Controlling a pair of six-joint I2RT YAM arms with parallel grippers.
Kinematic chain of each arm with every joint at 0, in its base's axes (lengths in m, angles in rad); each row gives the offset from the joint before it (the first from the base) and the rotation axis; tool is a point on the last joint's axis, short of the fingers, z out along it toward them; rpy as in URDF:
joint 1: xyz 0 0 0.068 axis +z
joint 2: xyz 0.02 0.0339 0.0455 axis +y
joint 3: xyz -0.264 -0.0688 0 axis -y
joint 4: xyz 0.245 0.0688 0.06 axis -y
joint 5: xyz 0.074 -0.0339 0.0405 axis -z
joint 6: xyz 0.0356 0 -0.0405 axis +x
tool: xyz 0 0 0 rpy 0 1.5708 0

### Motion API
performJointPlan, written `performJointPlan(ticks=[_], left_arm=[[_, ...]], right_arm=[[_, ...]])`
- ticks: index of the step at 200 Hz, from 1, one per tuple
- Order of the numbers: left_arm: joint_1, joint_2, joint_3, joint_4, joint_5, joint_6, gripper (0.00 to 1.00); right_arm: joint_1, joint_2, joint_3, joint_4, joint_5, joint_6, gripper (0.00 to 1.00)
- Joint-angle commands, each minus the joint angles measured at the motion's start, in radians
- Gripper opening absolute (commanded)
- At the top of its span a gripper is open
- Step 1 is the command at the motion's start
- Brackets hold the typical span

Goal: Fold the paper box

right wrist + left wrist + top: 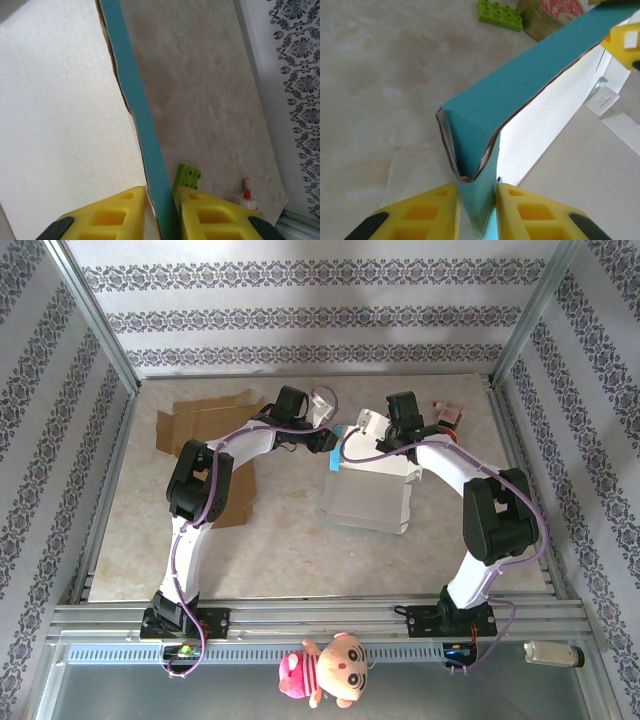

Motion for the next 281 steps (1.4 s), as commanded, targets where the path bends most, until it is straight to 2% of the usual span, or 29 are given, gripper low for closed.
performJointPlan(ticks=[1, 37, 96, 127, 145, 169, 200, 226, 242, 255, 273, 281], left_arm=[[0.001, 0.051, 0.004, -0.133, 0.022, 0.005, 0.26], [-0.001, 0.061, -0.032, -0.105, 0.060, -0.068, 0.29], [-0.007, 0.065, -0.049, 0.025, -0.005, -0.179, 0.15], [-0.033, 0.055, -0.050, 0.042, -0.183, -0.197, 0.13], [-0.056, 0.053, -0.045, 0.027, -0.363, -0.230, 0.13], [-0.069, 0.039, -0.062, 0.031, -0.506, -0.273, 0.19], [-0.070, -0.006, -0.127, 0.131, -0.400, -0.307, 0.18], [-0.072, -0.020, -0.167, 0.203, -0.280, -0.307, 0.09], [-0.077, -0.030, -0.182, 0.219, -0.277, -0.280, 0.03], [-0.083, -0.029, -0.171, 0.182, -0.327, -0.248, 0.00], [-0.096, -0.026, -0.148, 0.119, -0.415, -0.180, 0.00], [-0.101, -0.031, -0.149, 0.108, -0.430, -0.156, 0.00]], right_arm=[[0.014, -0.016, -0.009, 0.028, 0.019, 0.006, 0.22], [0.010, -0.016, -0.001, 0.028, 0.031, 0.005, 0.22], [0.039, -0.029, -0.018, 0.044, 0.028, 0.037, 0.22], [0.065, -0.052, -0.046, 0.054, 0.042, 0.090, 0.22], [0.087, -0.076, -0.057, 0.052, 0.077, 0.143, 0.22], [0.124, -0.112, -0.070, 0.049, 0.144, 0.237, 0.22], [0.165, -0.150, -0.119, 0.063, 0.184, 0.274, 0.22], [0.175, -0.172, -0.152, 0.089, 0.181, 0.281, 0.22], [0.174, -0.169, -0.171, 0.104, 0.180, 0.279, 0.22], [0.169, -0.165, -0.185, 0.115, 0.183, 0.293, 0.24], [0.158, -0.175, -0.182, 0.110, 0.179, 0.378, 0.36], [0.141, -0.180, -0.175, 0.094, 0.163, 0.434, 0.48]])
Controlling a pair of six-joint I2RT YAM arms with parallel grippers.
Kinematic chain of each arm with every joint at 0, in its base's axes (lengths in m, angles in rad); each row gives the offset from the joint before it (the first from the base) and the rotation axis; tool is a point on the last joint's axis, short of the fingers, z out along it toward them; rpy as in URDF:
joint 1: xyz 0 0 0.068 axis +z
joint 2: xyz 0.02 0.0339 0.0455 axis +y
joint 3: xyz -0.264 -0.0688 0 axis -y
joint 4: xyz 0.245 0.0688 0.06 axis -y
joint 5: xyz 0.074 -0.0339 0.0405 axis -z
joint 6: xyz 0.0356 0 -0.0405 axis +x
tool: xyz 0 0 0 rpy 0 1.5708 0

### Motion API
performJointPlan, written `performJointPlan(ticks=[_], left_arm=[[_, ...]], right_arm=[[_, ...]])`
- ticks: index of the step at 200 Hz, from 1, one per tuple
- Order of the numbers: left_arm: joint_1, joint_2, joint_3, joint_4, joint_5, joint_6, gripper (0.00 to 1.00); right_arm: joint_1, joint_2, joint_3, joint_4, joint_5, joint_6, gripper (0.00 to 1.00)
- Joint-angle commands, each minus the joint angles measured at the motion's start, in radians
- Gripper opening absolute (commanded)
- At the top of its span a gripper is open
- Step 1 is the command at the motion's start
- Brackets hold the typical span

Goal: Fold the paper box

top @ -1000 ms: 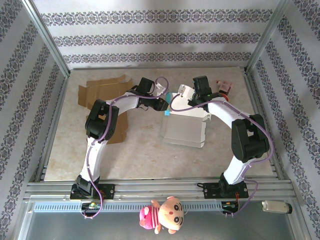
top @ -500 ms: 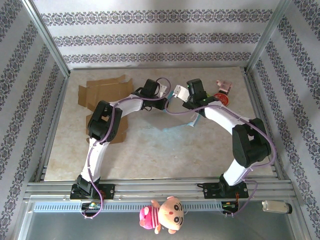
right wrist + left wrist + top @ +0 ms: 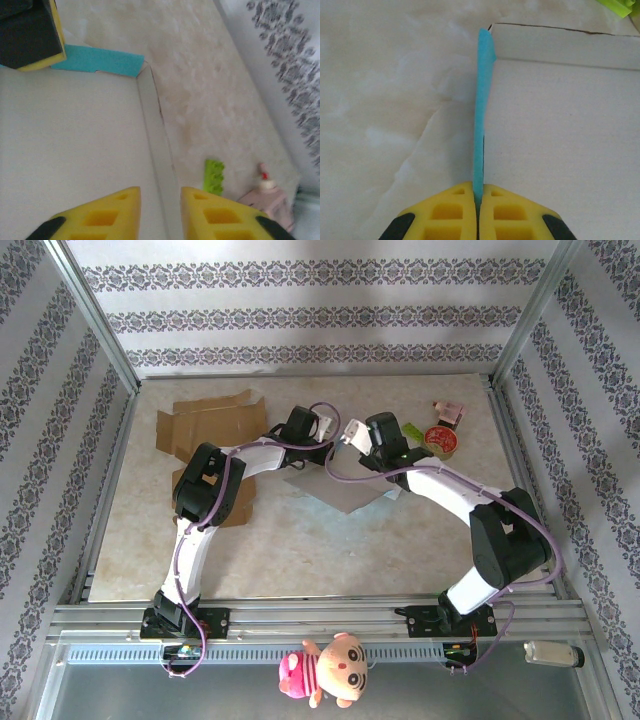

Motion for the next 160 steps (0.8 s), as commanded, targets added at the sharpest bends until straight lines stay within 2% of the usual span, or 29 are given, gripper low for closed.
performJointPlan(ticks=[1, 11, 24, 34, 41, 49, 71, 93, 109, 138, 160], left_arm=[[-0.025, -0.036, 0.009, -0.073, -0.089, 0.103, 0.00], [-0.030, -0.038, 0.017, -0.091, -0.099, 0.127, 0.05], [-0.033, -0.032, 0.042, -0.127, -0.111, 0.157, 0.08], [-0.038, -0.028, 0.062, -0.157, -0.124, 0.181, 0.06], [-0.041, -0.027, 0.071, -0.171, -0.132, 0.201, 0.00], [-0.045, -0.028, 0.077, -0.186, -0.147, 0.223, 0.00], [-0.051, -0.035, 0.084, -0.221, -0.176, 0.269, 0.00], [-0.052, -0.050, 0.079, -0.246, -0.189, 0.305, 0.00], [-0.054, -0.057, 0.084, -0.268, -0.176, 0.323, 0.00], [-0.051, -0.047, 0.123, -0.301, -0.117, 0.322, 0.11], [-0.049, -0.001, 0.220, -0.357, -0.073, 0.329, 0.18]], right_arm=[[-0.031, -0.033, 0.002, 0.007, -0.004, 0.137, 0.49], [-0.068, -0.029, 0.021, -0.039, -0.059, 0.202, 0.72], [-0.126, 0.001, 0.063, -0.111, -0.151, 0.256, 0.88], [-0.162, 0.040, 0.103, -0.174, -0.183, 0.271, 0.96], [-0.182, 0.072, 0.132, -0.207, -0.176, 0.273, 0.97], [-0.196, 0.108, 0.168, -0.245, -0.179, 0.270, 0.97], [-0.217, 0.200, 0.227, -0.308, -0.217, 0.259, 0.95], [-0.230, 0.293, 0.290, -0.365, -0.264, 0.272, 0.87], [-0.228, 0.353, 0.323, -0.378, -0.257, 0.278, 0.76], [-0.216, 0.411, 0.338, -0.387, -0.271, 0.247, 0.59], [-0.200, 0.430, 0.325, -0.390, -0.242, 0.201, 0.41]])
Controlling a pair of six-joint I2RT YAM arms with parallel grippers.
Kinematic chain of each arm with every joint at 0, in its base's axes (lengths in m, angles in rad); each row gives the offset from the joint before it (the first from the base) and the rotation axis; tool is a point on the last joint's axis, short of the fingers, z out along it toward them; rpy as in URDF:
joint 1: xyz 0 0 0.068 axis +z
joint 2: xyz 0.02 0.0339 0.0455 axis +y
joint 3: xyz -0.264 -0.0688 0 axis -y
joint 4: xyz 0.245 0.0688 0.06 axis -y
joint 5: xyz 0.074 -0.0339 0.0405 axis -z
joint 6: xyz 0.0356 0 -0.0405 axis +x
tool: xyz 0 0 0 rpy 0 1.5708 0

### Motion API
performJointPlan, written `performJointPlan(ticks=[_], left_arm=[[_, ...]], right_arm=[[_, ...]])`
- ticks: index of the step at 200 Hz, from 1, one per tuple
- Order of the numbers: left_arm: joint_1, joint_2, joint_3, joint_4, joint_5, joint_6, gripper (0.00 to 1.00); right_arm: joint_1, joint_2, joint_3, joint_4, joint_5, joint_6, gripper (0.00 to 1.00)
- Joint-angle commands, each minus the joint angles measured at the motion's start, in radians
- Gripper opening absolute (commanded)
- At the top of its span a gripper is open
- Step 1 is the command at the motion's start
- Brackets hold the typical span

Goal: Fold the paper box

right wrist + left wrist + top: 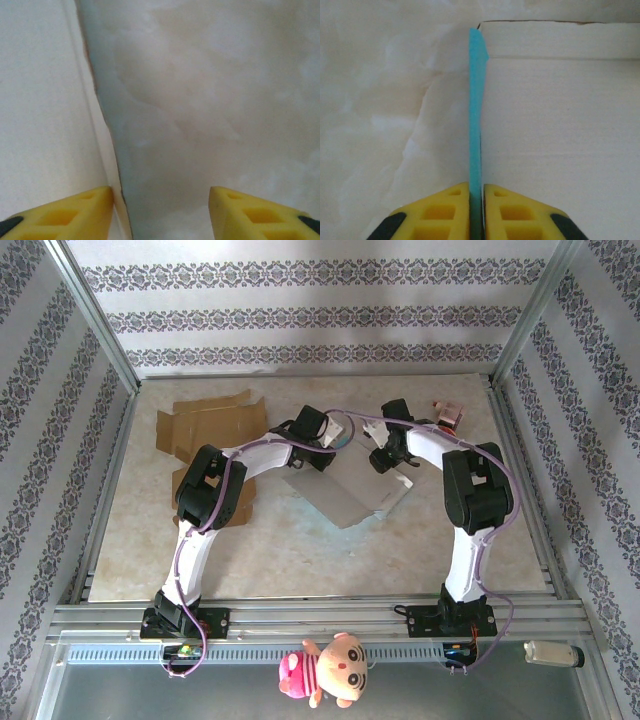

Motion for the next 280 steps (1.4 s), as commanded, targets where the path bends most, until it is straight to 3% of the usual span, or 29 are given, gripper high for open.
performJointPlan(ticks=[1, 26, 46, 71, 97, 113, 149, 197, 218, 251, 264, 280], left_arm=[[-0.007, 0.018, 0.120, -0.096, 0.057, 0.041, 0.18], [-0.001, 0.113, 0.281, -0.216, 0.108, 0.068, 0.20], [0.008, 0.170, 0.369, -0.295, 0.146, 0.071, 0.21], [0.011, 0.211, 0.419, -0.361, 0.193, 0.100, 0.30], [0.021, 0.246, 0.444, -0.385, 0.185, 0.078, 0.31], [0.022, 0.260, 0.450, -0.382, 0.164, 0.067, 0.25], [0.022, 0.272, 0.454, -0.362, 0.165, 0.055, 0.00], [0.021, 0.139, 0.301, -0.156, 0.161, 0.041, 0.00], [0.022, 0.035, 0.194, -0.013, 0.172, 0.006, 0.32], [0.036, -0.149, 0.004, 0.196, 0.166, -0.082, 0.56], [0.054, -0.205, -0.052, 0.245, 0.173, -0.129, 0.65], [0.082, -0.267, -0.101, 0.254, 0.197, -0.201, 0.69]], right_arm=[[0.017, 0.025, 0.011, -0.040, 0.015, -0.042, 0.40], [0.020, 0.012, 0.001, -0.032, -0.006, -0.063, 0.28], [0.018, 0.002, -0.004, -0.024, -0.024, -0.079, 0.25], [0.020, 0.002, -0.002, -0.021, -0.028, -0.085, 0.24], [0.020, -0.005, -0.008, -0.017, -0.031, -0.086, 0.24], [0.018, -0.014, -0.017, -0.009, -0.033, -0.086, 0.24], [0.018, -0.051, -0.048, 0.040, -0.025, -0.085, 0.24], [0.027, -0.195, -0.081, 0.141, 0.030, -0.118, 0.23], [0.050, -0.276, -0.108, 0.196, 0.053, -0.184, 0.22], [0.077, -0.356, -0.122, 0.256, 0.136, -0.293, 0.23], [0.062, -0.355, -0.104, 0.210, 0.100, -0.291, 0.35], [0.025, -0.310, -0.038, 0.049, -0.032, -0.276, 0.54]])
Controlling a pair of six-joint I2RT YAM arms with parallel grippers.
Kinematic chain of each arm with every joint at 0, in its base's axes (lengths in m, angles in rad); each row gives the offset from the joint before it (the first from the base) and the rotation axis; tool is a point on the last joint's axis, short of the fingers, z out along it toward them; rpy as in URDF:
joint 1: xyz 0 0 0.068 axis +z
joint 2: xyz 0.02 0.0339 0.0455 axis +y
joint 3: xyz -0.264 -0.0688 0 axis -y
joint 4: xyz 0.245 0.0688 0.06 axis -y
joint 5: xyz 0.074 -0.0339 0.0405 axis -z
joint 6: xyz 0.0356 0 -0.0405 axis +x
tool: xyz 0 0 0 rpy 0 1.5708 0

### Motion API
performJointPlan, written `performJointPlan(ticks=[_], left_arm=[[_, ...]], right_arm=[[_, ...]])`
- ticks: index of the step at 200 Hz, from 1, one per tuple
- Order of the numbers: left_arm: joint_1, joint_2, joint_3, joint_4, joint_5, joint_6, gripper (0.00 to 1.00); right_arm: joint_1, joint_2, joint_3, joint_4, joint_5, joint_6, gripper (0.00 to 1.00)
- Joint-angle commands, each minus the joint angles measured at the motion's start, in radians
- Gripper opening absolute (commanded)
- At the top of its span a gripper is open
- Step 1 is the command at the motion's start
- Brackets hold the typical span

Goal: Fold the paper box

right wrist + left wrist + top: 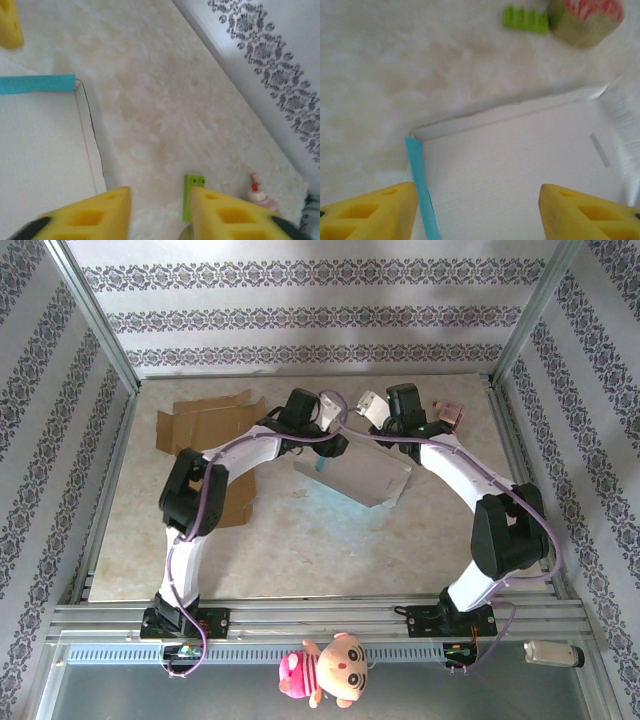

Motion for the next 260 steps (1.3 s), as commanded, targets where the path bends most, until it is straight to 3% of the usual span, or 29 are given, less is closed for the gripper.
performJointPlan(ticks=[1, 16, 42, 52, 71, 88, 109, 135, 175, 189, 200, 219, 233, 260], left_arm=[[0.049, -0.116, -0.059, 0.148, 0.028, -0.131, 0.69], [0.075, -0.172, -0.117, 0.143, 0.034, -0.210, 0.70], [0.107, -0.305, -0.271, 0.192, 0.047, -0.322, 0.72], [0.108, -0.358, -0.321, 0.214, 0.071, -0.348, 0.79], [0.109, -0.444, -0.398, 0.254, 0.117, -0.403, 0.94], [0.107, -0.502, -0.451, 0.275, 0.139, -0.434, 0.99], [0.108, -0.543, -0.481, 0.246, 0.128, -0.433, 1.00], [0.109, -0.554, -0.484, 0.209, 0.118, -0.421, 1.00], [0.123, -0.576, -0.472, 0.175, 0.074, -0.396, 1.00], [0.139, -0.587, -0.460, 0.162, 0.060, -0.402, 1.00], [0.156, -0.598, -0.450, 0.150, 0.044, -0.412, 1.00], [0.180, -0.611, -0.421, 0.113, 0.016, -0.421, 1.00], [0.190, -0.618, -0.401, 0.079, -0.003, -0.425, 1.00], [0.210, -0.648, -0.400, 0.067, -0.045, -0.440, 1.00]], right_arm=[[-0.051, 0.050, 0.063, -0.166, -0.104, -0.021, 0.55], [-0.087, 0.110, 0.116, -0.275, -0.160, -0.002, 0.68], [-0.122, 0.241, 0.207, -0.419, -0.194, -0.013, 0.80], [-0.127, 0.297, 0.251, -0.465, -0.177, -0.016, 0.83], [-0.130, 0.387, 0.315, -0.517, -0.137, -0.023, 0.85], [-0.130, 0.441, 0.348, -0.522, -0.125, -0.025, 0.82], [-0.130, 0.481, 0.384, -0.518, -0.130, -0.028, 0.71], [-0.118, 0.514, 0.400, -0.504, -0.109, -0.066, 0.34], [-0.089, 0.447, 0.371, -0.440, -0.045, -0.167, 0.18], [-0.075, 0.386, 0.353, -0.400, -0.018, -0.248, 0.00], [-0.052, 0.331, 0.313, -0.311, 0.056, -0.306, 0.00], [0.004, 0.219, 0.119, 0.123, 0.270, -0.502, 0.00], [0.037, 0.175, 0.007, 0.444, 0.324, -0.658, 0.00], [0.079, 0.173, -0.022, 0.722, 0.377, -0.861, 0.00]])
